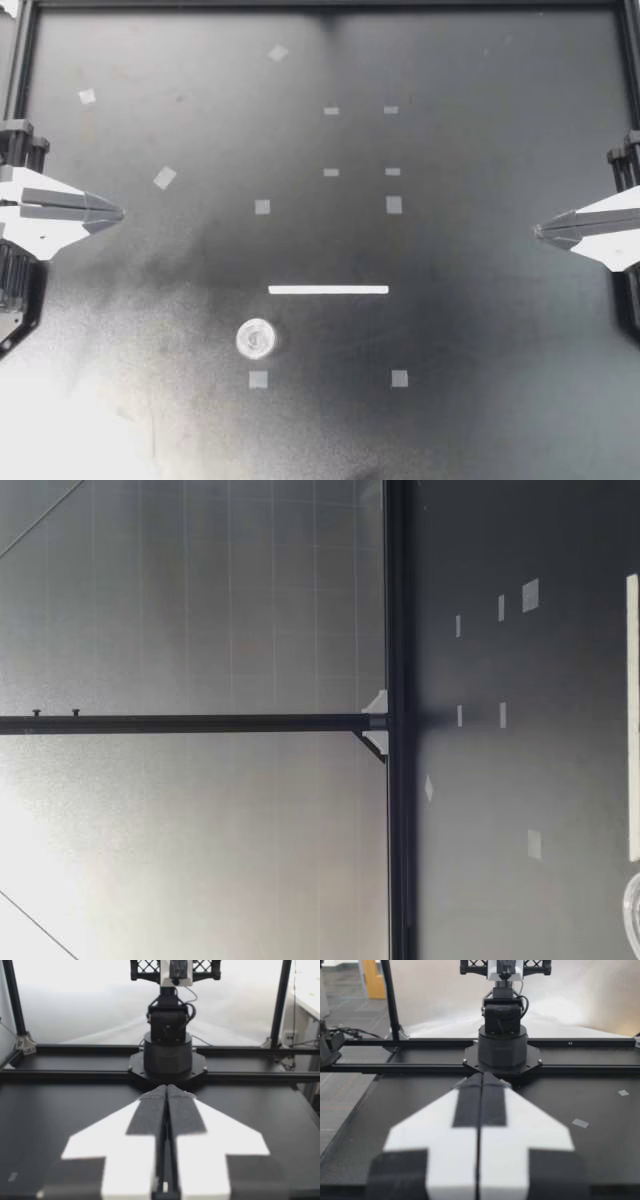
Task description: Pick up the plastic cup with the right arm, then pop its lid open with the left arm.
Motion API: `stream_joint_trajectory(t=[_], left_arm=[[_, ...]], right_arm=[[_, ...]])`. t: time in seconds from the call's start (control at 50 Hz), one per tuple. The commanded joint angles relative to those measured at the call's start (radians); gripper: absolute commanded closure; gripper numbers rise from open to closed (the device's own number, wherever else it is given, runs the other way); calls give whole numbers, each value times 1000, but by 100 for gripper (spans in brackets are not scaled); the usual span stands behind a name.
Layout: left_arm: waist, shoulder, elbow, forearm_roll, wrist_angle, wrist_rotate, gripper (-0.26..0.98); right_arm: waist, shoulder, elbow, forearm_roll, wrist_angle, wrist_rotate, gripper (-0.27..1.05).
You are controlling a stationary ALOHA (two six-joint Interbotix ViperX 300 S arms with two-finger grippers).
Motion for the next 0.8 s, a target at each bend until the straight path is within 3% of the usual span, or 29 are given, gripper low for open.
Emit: stream_joint_trajectory(t=[0.0, 0.1, 0.22, 0.36, 0.46, 0.6, 0.78], left_arm=[[-8, 0, 67, -2, -20, 5, 65], [-9, -12, 100, -12, -40, -8, 74], [-9, -3, 80, -21, -26, -3, 74], [-9, 118, -46, -21, 109, 2, 74], [-9, 239, -114, -21, 173, -2, 74], [-28, 390, -137, -21, 146, -6, 74], [-103, 545, -123, -21, 26, -41, 74]], right_arm=[[3, 3, 15, 0, -3, -5, 70], [2, -9, 58, 0, -14, -9, 83], [2, -6, 66, 0, -31, 0, 84], [3, 94, 21, 0, -57, 2, 84], [5, 259, -18, 0, -100, 14, 82], [21, 509, -67, -2, -258, 77, 71], [40, 859, -144, -23, -491, 184, 38]])
